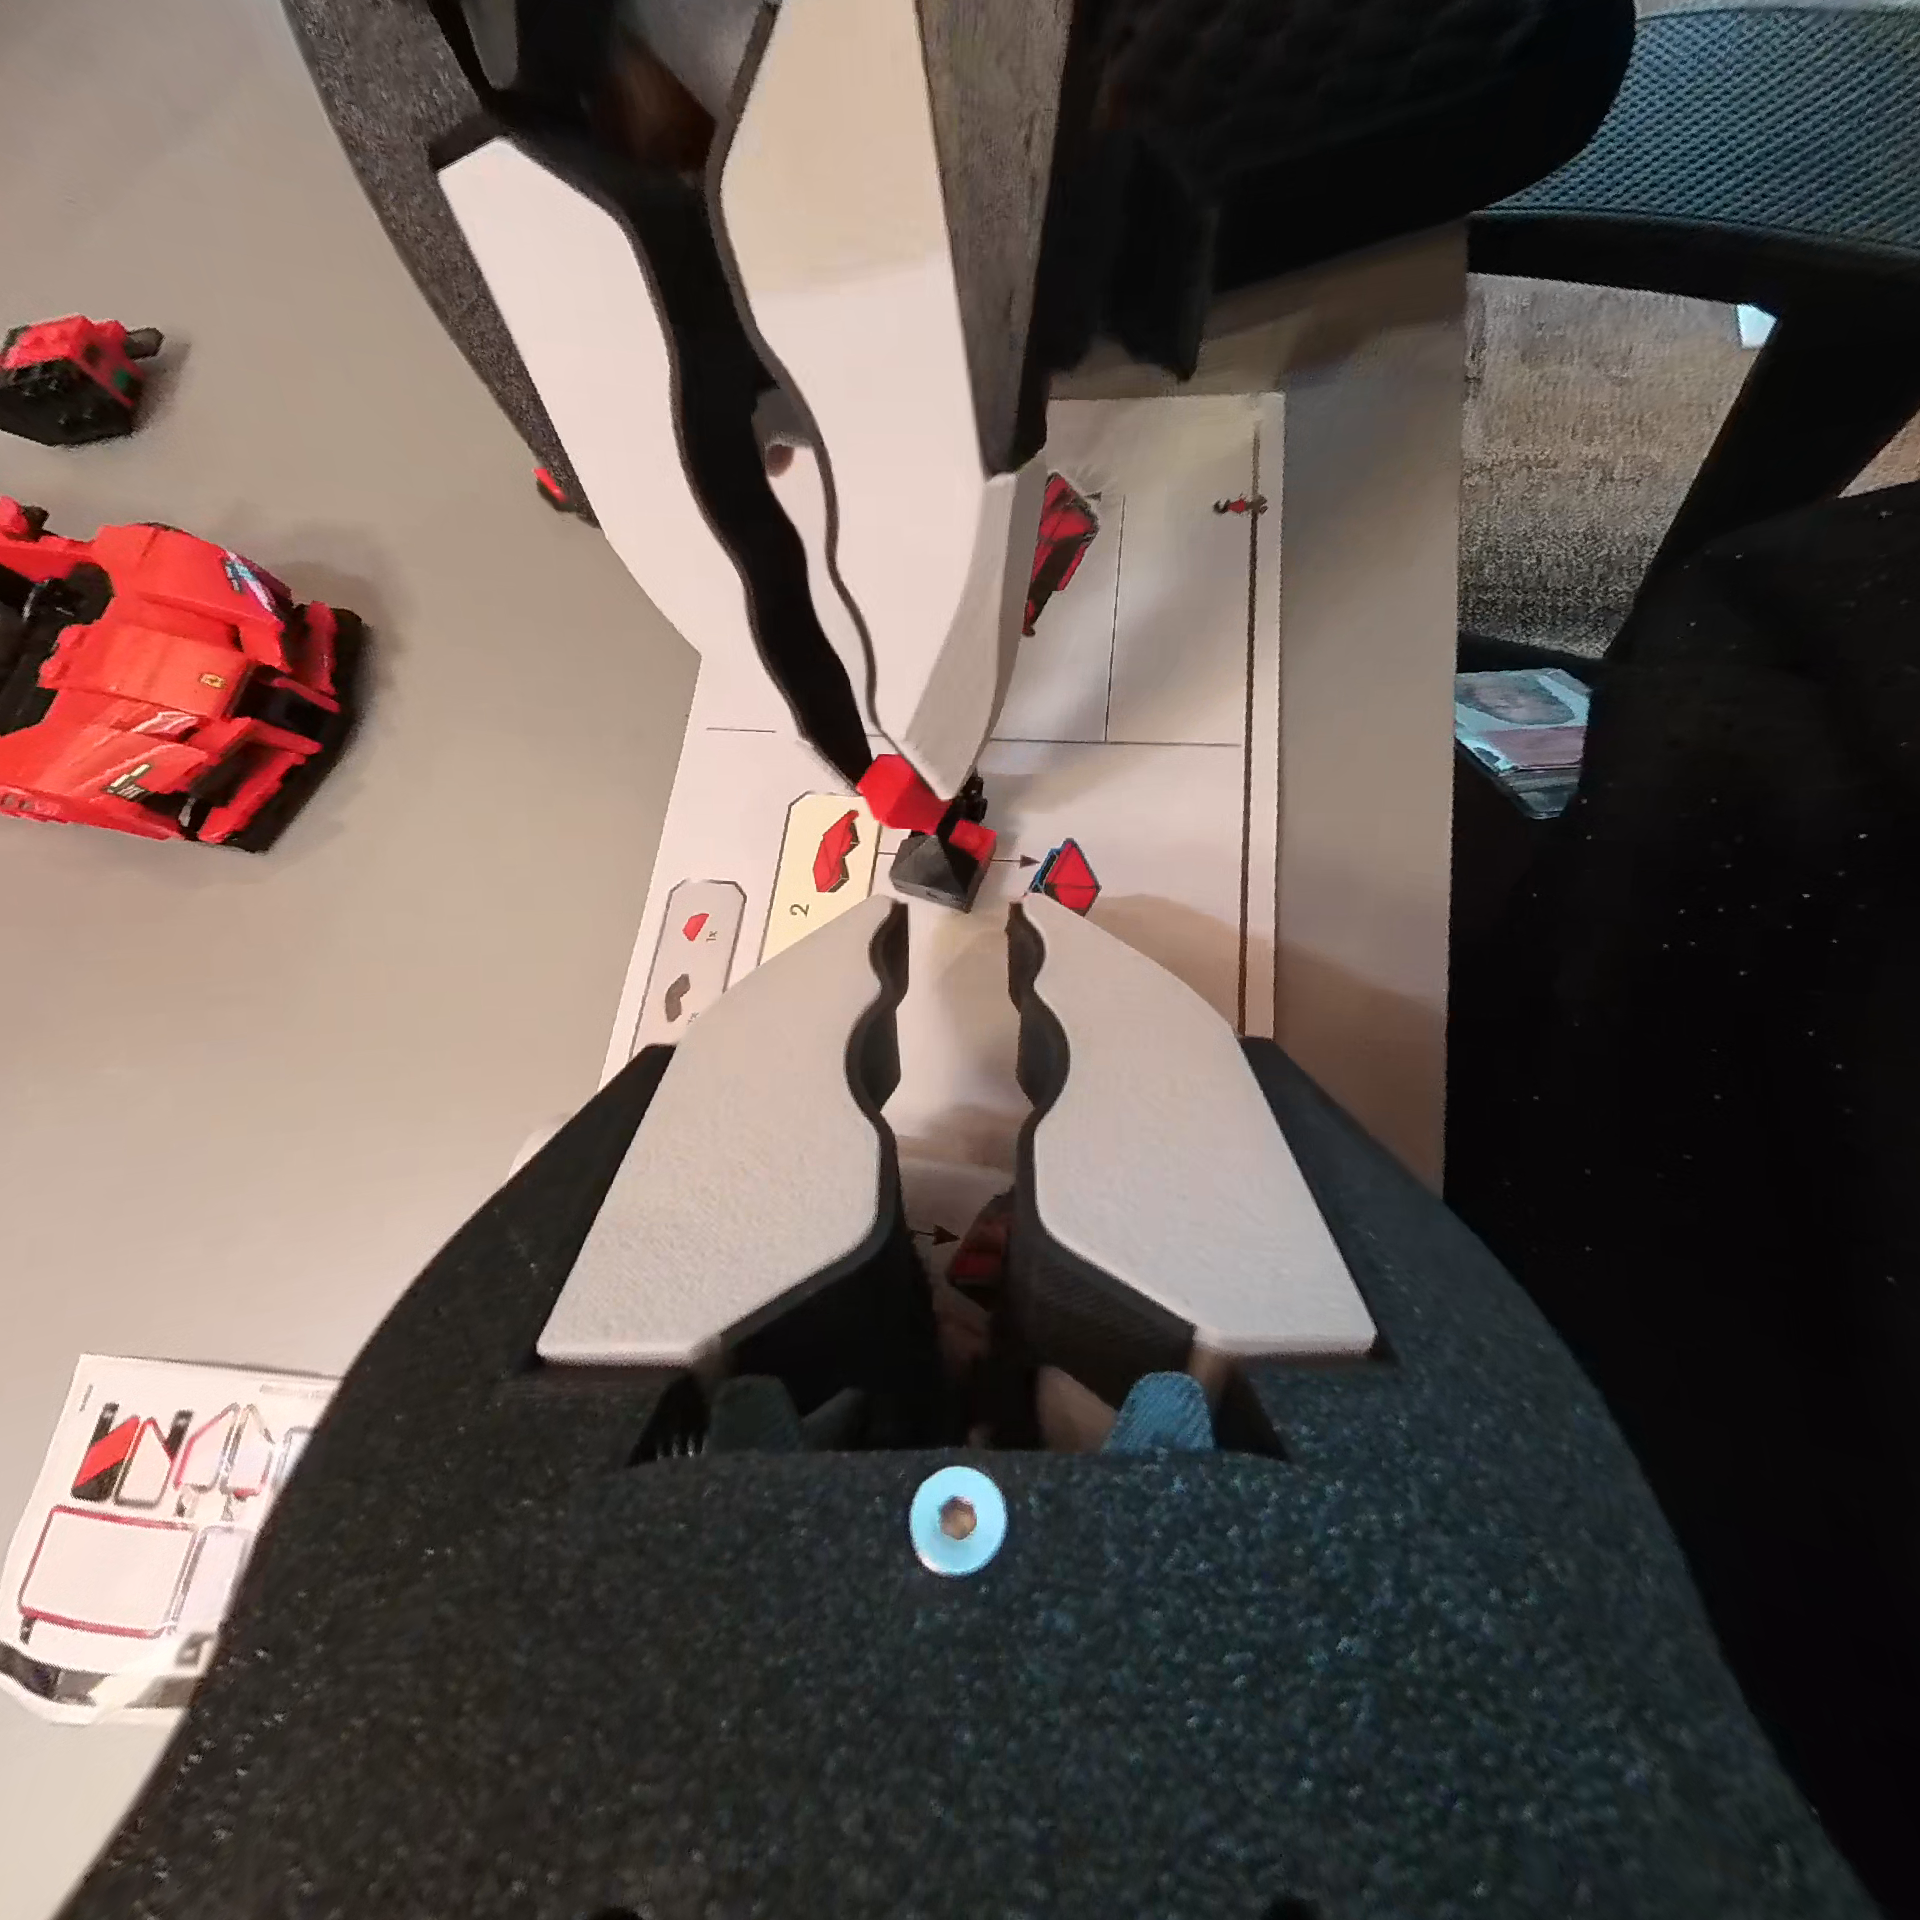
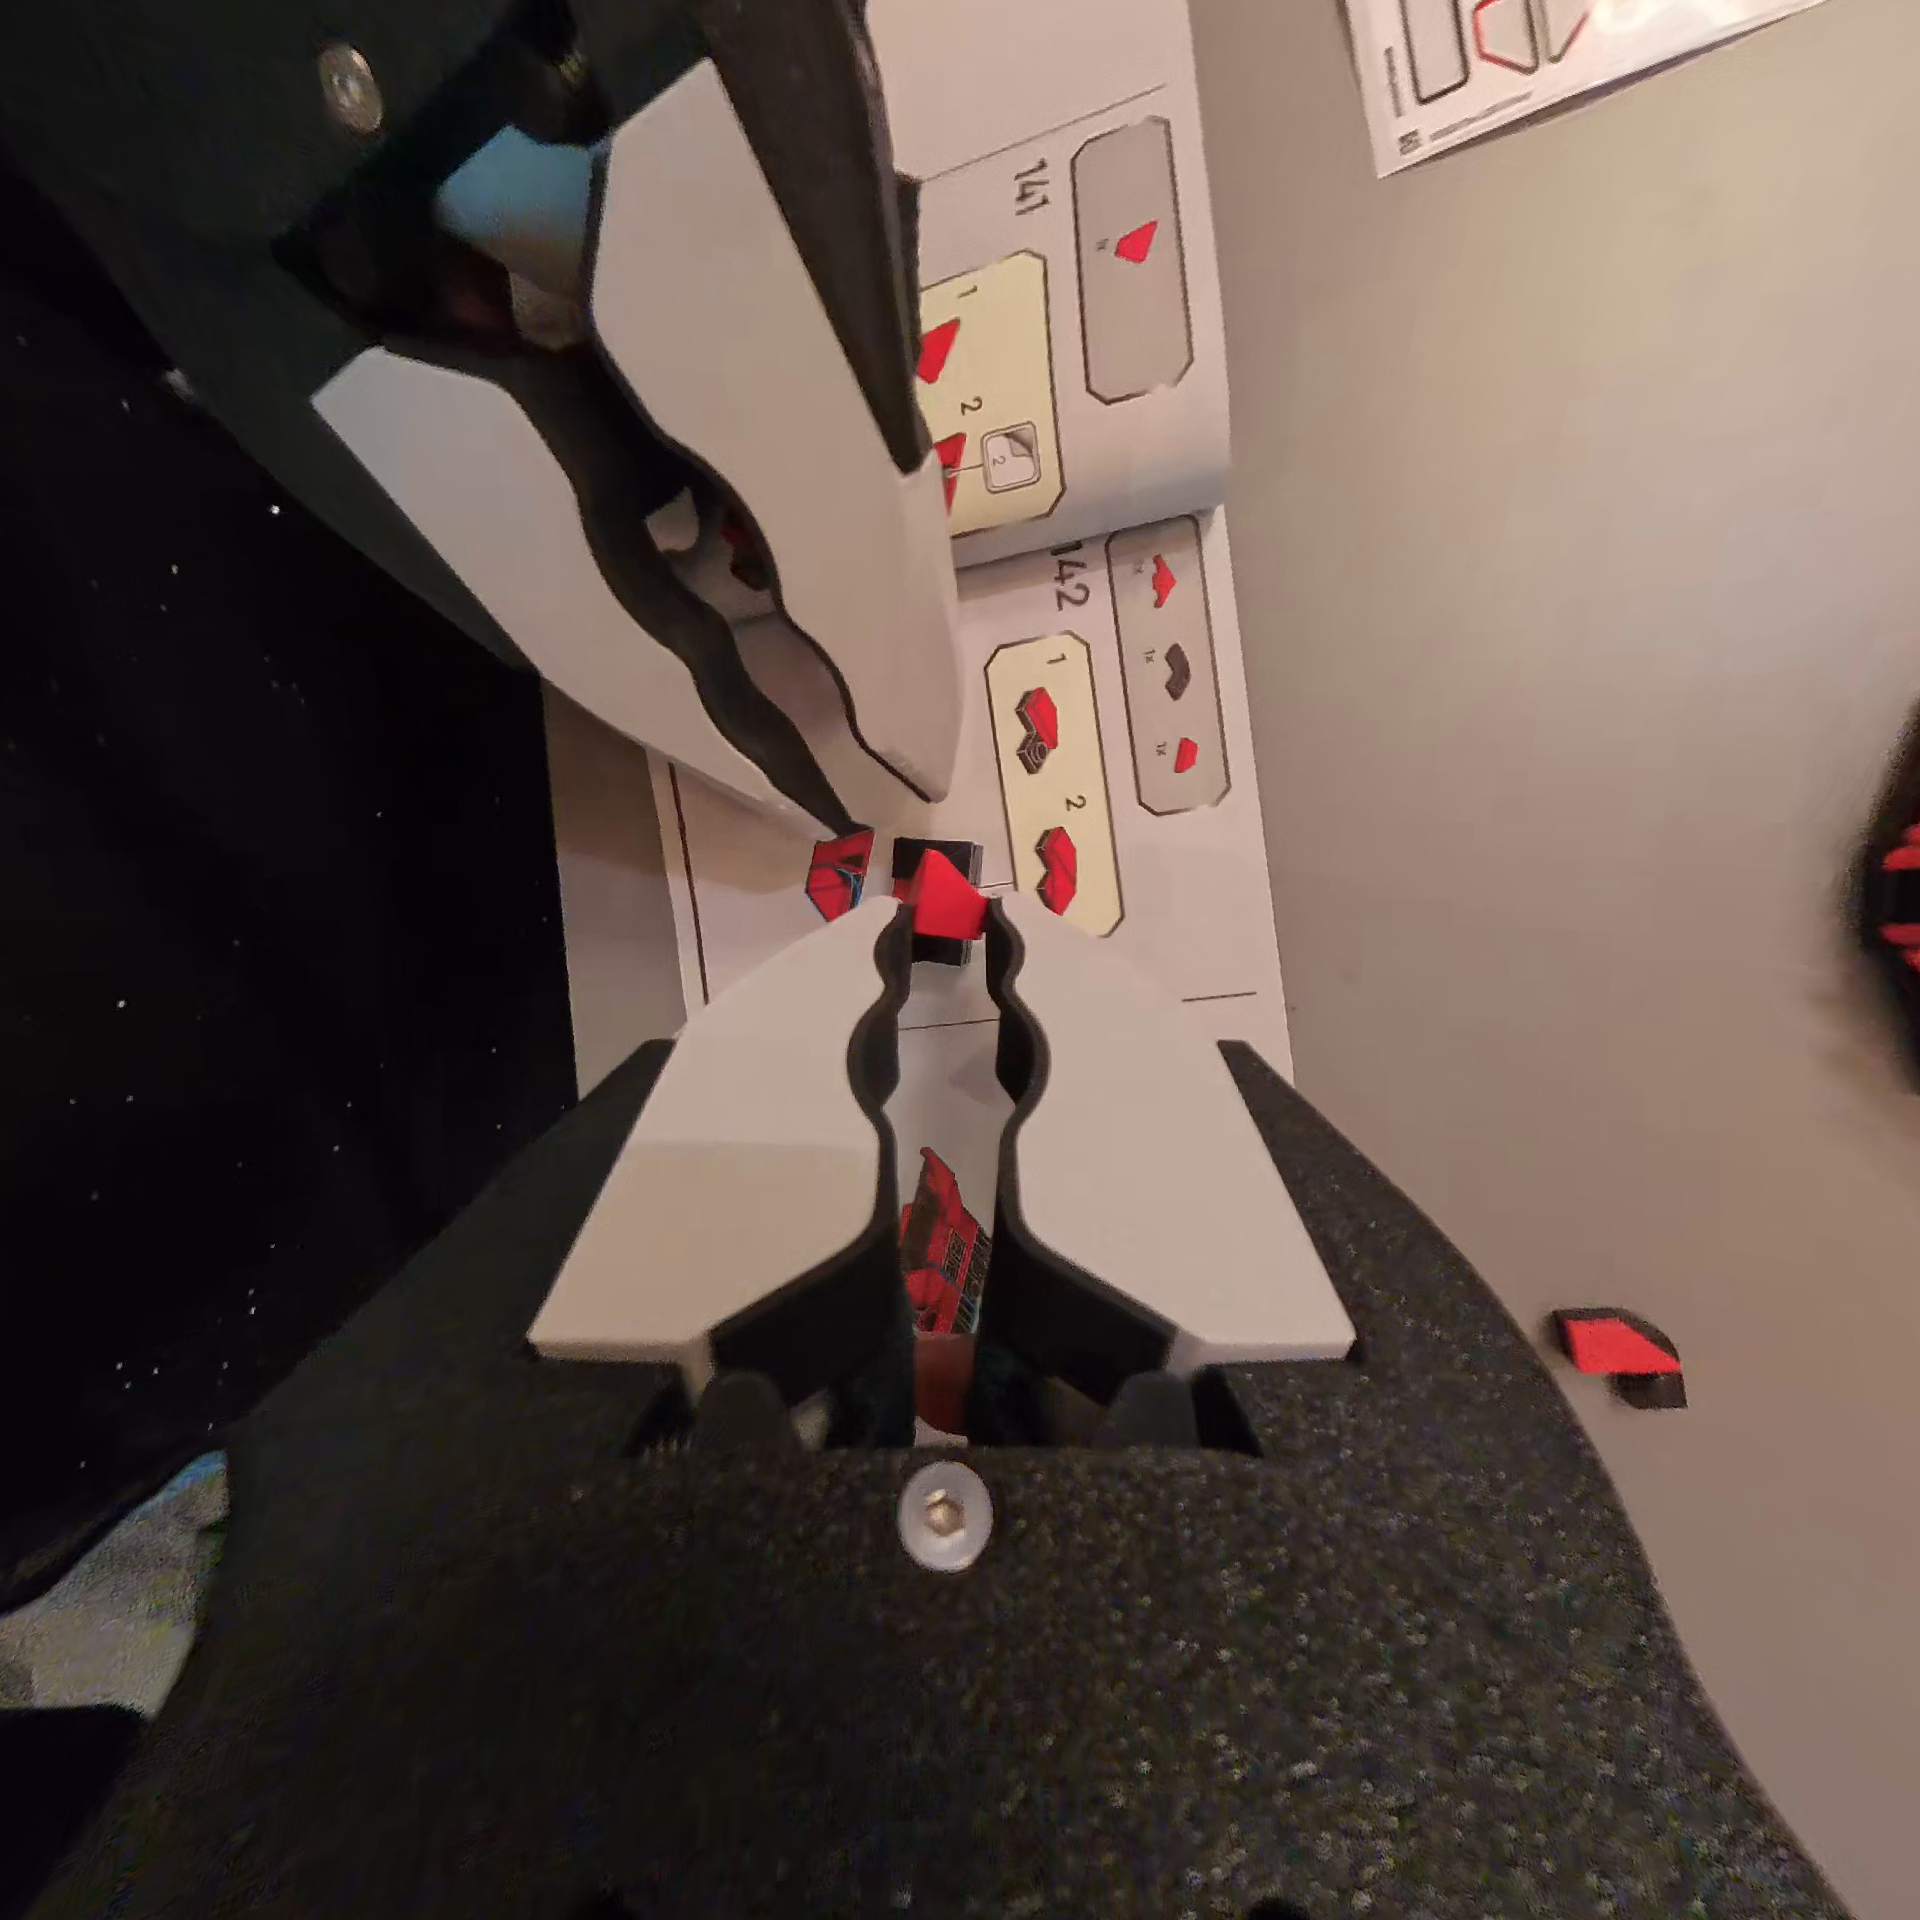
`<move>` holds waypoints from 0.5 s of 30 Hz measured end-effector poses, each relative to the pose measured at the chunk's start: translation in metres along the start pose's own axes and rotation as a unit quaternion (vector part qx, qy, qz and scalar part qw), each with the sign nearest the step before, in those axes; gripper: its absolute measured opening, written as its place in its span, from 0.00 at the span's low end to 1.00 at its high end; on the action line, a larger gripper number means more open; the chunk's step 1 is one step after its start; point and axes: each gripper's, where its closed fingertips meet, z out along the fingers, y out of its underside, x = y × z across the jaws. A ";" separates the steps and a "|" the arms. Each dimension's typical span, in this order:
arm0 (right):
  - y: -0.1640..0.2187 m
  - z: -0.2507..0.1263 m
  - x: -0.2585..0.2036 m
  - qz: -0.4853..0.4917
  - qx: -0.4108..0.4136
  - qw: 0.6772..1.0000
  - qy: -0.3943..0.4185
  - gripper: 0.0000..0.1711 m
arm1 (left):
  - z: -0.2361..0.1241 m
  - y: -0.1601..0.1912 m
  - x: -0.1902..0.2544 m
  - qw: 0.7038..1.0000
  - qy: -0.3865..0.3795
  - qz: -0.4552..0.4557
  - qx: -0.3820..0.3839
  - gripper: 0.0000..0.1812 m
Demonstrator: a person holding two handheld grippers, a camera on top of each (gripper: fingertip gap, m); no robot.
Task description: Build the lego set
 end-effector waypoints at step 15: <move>0.006 0.005 -0.004 0.012 -0.045 0.998 -0.035 0.08 | 0.002 0.003 -0.002 1.000 -0.004 -0.002 0.004 0.09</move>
